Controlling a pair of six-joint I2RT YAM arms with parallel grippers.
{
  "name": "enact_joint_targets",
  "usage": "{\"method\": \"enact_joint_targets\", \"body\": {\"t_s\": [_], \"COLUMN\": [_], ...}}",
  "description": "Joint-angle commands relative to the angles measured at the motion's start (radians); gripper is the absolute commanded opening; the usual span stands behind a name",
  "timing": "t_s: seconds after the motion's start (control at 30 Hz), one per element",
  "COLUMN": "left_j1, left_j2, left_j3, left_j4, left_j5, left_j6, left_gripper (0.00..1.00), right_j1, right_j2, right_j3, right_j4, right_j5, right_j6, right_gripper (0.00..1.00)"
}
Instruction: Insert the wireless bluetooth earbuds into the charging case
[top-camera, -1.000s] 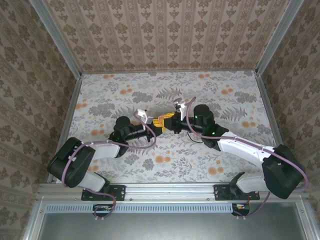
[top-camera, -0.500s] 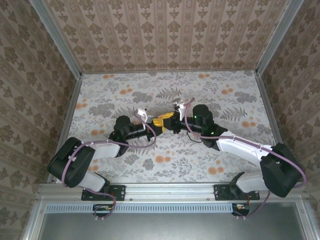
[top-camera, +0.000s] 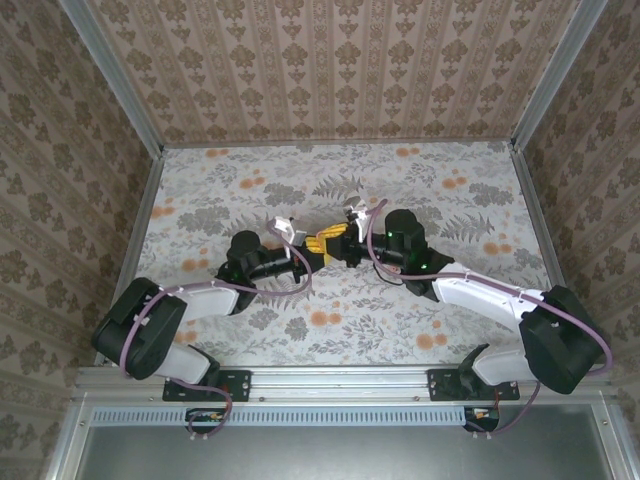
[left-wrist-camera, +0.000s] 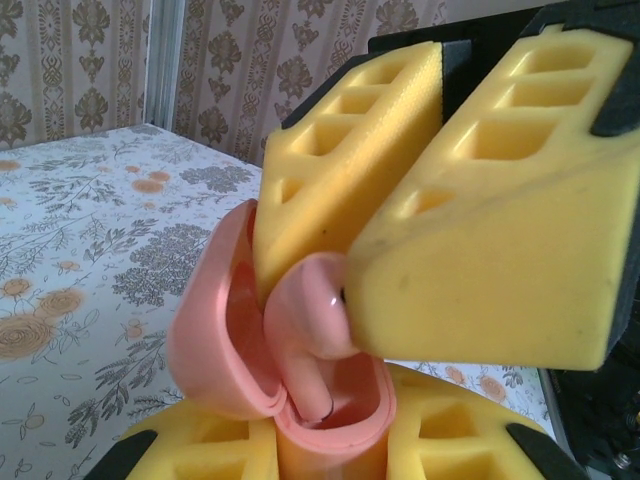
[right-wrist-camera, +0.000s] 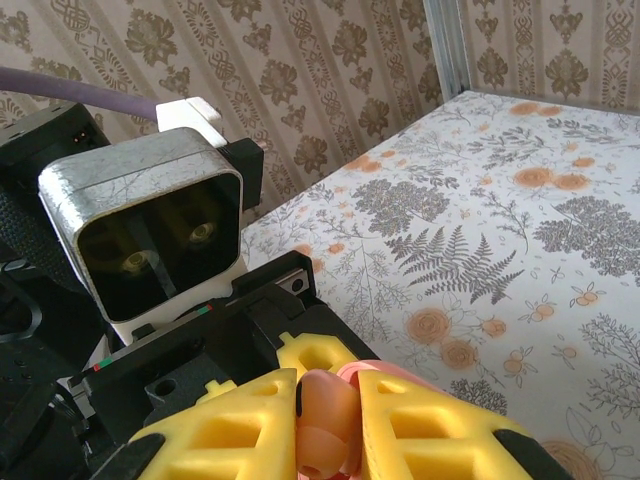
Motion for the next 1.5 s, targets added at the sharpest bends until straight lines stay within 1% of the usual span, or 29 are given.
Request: {"method": "enact_joint_targets", "body": {"t_s": [0.0,0.23,0.43,0.6,0.8,1.13,1.47], "left_j1": [-0.008,-0.007,-0.008,-0.008,-0.008,-0.008,-0.01], "left_j2": [-0.048,-0.064,-0.08,-0.087,-0.09,-0.117,-0.144], "left_j3": [0.05,0.051,0.057,0.066,0.069,0.073,0.085], "left_j4": [0.087,0.088,0.077,0.055,0.034,-0.029,-0.129], "left_j5": [0.047,0.055,0.066,0.084,0.096,0.125,0.146], "left_j6": [-0.016,-0.011,-0.005,0.007,0.03,0.093,0.17], "left_gripper": [0.16,0.16,0.16,0.16,0.16,0.16,0.16], "right_j1": [0.006,0.006,0.0,-0.013,-0.017,-0.043,-0.06], "right_j2": [0.004,-0.002,-0.015,-0.025,-0.016,-0.016,0.01], "right_j3": [-0.035,-0.045,-0.039,-0.031,0.009,0.059,0.12], "right_j4": [-0.011,-0.051,-0.134,-0.16,-0.231,-0.35,-0.454], "right_j5": [-0.009,-0.081,-0.084,-0.09,-0.147,-0.181,-0.199], "right_j6": [-0.026,-0.059,-0.095,-0.112,-0.154,-0.227,-0.294], "right_gripper": [0.19,0.19,0.2,0.2,0.2,0.21,0.22]}}
